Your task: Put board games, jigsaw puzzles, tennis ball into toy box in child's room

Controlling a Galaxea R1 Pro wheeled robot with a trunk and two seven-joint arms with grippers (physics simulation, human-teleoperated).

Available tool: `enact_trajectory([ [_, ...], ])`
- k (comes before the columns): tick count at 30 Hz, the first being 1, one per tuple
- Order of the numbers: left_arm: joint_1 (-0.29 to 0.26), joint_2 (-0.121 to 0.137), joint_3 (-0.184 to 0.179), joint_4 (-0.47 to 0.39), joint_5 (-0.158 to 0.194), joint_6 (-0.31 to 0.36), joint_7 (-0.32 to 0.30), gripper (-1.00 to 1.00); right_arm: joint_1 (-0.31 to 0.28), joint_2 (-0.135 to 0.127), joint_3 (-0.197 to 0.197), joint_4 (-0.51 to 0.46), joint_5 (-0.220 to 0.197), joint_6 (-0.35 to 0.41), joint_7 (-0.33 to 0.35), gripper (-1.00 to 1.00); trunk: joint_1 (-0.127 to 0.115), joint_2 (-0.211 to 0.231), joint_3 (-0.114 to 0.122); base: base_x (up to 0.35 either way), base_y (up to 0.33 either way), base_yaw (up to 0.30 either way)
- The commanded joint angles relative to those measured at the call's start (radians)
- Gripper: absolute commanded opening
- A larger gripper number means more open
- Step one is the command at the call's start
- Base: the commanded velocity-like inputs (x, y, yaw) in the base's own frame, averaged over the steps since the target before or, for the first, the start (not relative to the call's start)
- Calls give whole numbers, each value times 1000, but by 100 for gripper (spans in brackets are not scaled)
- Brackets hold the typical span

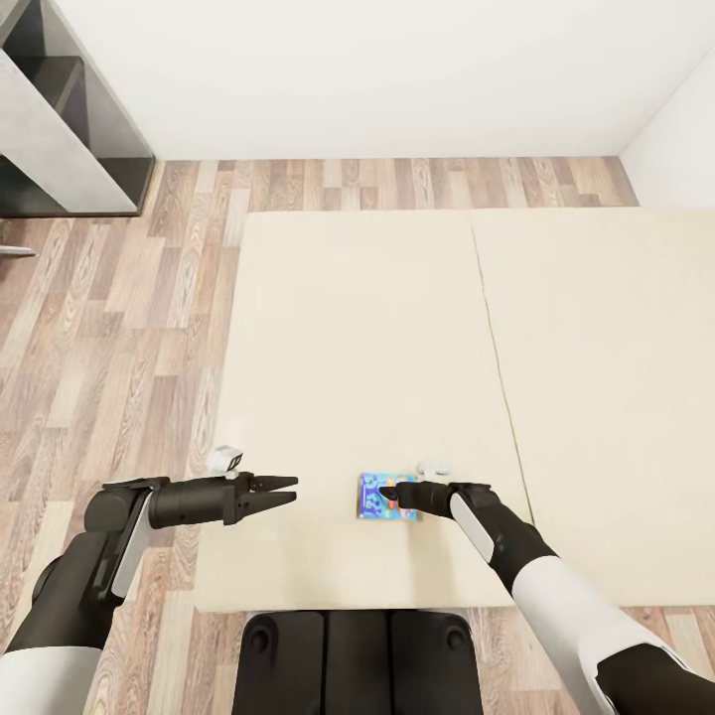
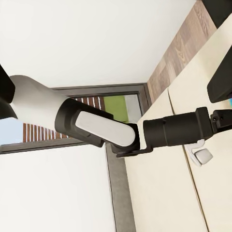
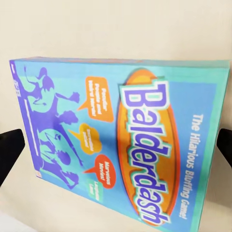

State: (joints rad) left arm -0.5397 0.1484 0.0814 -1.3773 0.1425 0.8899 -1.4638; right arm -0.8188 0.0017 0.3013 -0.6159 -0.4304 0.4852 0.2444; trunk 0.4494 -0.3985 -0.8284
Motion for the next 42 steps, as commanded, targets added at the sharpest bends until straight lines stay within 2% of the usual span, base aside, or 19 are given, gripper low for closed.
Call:
enact_trajectory([
  [1, 0, 0, 0, 0, 1, 11, -3, 100, 0, 0, 1, -1, -1, 4, 1, 100, 1, -2, -1, 0, 0, 0],
  [31, 0, 0, 0, 0, 1, 11, -3, 100, 0, 0, 1, -1, -1, 3, -2, 100, 1, -2, -1, 0, 0, 29],
  [33, 0, -9, 1, 0, 0, 11, -1, 100, 0, 6, 0, 3, -2, -1, -2, 100, 1, -2, -1, 0, 0, 0],
  [42, 0, -5, 1, 0, 0, 11, -1, 100, 3, 15, -1, 1, -2, 1, -2, 100, 1, -2, -1, 0, 0, 0],
])
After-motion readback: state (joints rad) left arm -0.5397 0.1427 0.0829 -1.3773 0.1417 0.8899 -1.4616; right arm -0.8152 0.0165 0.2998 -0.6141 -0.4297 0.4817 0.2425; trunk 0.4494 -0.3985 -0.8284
